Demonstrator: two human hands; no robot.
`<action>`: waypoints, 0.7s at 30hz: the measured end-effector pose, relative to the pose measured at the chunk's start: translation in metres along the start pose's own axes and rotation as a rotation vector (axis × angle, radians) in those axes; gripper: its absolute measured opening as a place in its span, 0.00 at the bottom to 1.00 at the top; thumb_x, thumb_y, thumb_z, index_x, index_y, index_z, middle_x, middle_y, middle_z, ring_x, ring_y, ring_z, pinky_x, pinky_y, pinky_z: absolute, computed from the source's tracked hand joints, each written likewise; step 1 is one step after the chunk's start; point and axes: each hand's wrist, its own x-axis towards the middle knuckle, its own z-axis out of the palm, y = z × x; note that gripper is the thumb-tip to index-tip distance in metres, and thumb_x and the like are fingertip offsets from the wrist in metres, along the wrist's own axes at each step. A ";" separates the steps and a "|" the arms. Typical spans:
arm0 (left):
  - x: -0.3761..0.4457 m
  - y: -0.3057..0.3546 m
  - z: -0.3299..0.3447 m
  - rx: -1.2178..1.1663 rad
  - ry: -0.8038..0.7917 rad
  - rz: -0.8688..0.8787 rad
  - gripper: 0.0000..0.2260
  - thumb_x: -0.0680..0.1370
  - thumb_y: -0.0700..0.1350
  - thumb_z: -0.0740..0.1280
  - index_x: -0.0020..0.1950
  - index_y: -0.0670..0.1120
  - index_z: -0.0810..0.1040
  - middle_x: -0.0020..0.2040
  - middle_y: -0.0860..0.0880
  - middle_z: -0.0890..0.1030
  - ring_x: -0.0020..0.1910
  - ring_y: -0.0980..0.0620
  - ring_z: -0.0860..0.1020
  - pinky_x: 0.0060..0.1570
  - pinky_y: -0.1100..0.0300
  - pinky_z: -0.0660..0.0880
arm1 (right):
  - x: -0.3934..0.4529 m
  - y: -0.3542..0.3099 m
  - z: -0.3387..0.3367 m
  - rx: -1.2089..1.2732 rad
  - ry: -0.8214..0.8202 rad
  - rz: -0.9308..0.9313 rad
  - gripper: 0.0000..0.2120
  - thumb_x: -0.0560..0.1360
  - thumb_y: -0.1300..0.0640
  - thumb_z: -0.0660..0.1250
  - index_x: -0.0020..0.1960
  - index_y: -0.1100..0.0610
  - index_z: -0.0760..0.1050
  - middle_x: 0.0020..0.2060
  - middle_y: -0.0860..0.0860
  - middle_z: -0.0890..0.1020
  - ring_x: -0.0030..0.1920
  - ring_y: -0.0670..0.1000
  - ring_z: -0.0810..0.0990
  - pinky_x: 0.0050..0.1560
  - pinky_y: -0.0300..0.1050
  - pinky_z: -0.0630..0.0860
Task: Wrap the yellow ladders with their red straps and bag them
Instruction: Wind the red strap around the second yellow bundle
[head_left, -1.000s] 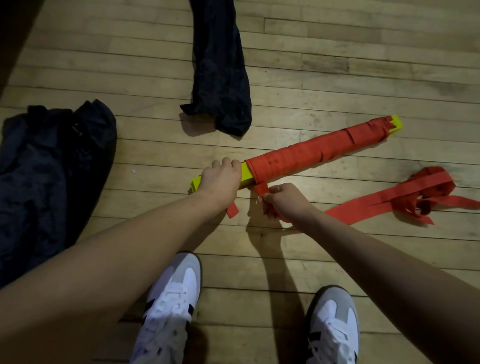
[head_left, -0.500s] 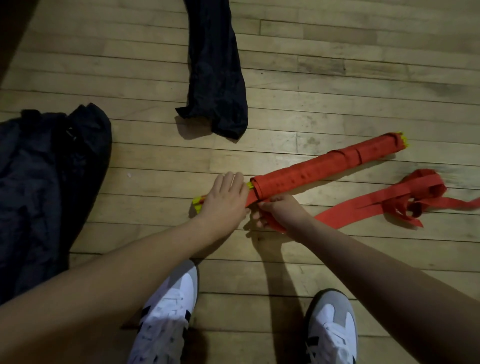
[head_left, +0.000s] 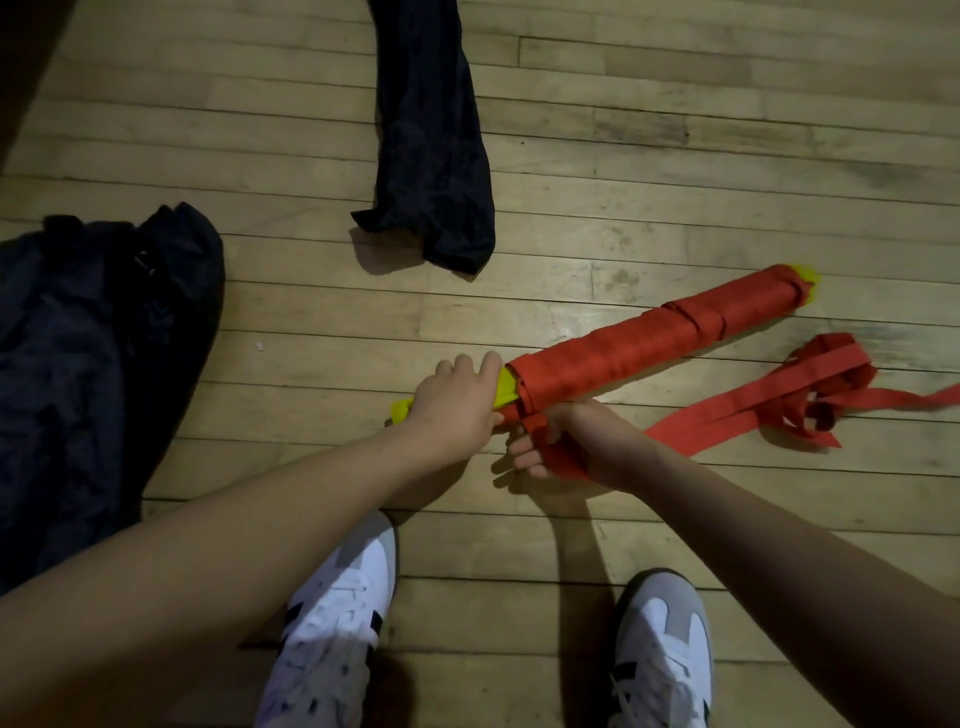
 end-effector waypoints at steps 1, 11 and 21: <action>0.002 -0.001 -0.001 0.026 0.002 -0.006 0.24 0.78 0.51 0.66 0.68 0.45 0.60 0.62 0.41 0.70 0.61 0.41 0.69 0.50 0.50 0.71 | -0.001 0.000 0.000 0.002 -0.011 0.007 0.16 0.71 0.70 0.50 0.50 0.66 0.74 0.37 0.59 0.82 0.36 0.54 0.82 0.38 0.45 0.79; 0.036 -0.010 -0.022 0.423 0.108 -0.007 0.23 0.78 0.45 0.64 0.69 0.40 0.63 0.62 0.42 0.69 0.61 0.43 0.69 0.50 0.54 0.72 | 0.000 -0.018 0.010 -0.010 -0.032 -0.064 0.08 0.79 0.67 0.57 0.50 0.65 0.75 0.38 0.58 0.83 0.35 0.53 0.81 0.36 0.43 0.79; 0.017 -0.019 -0.003 0.392 0.077 0.177 0.29 0.80 0.55 0.57 0.73 0.38 0.57 0.73 0.35 0.56 0.70 0.38 0.61 0.69 0.49 0.60 | 0.011 -0.012 0.015 0.059 0.026 -0.142 0.11 0.79 0.68 0.55 0.43 0.63 0.74 0.33 0.57 0.79 0.29 0.52 0.77 0.32 0.42 0.72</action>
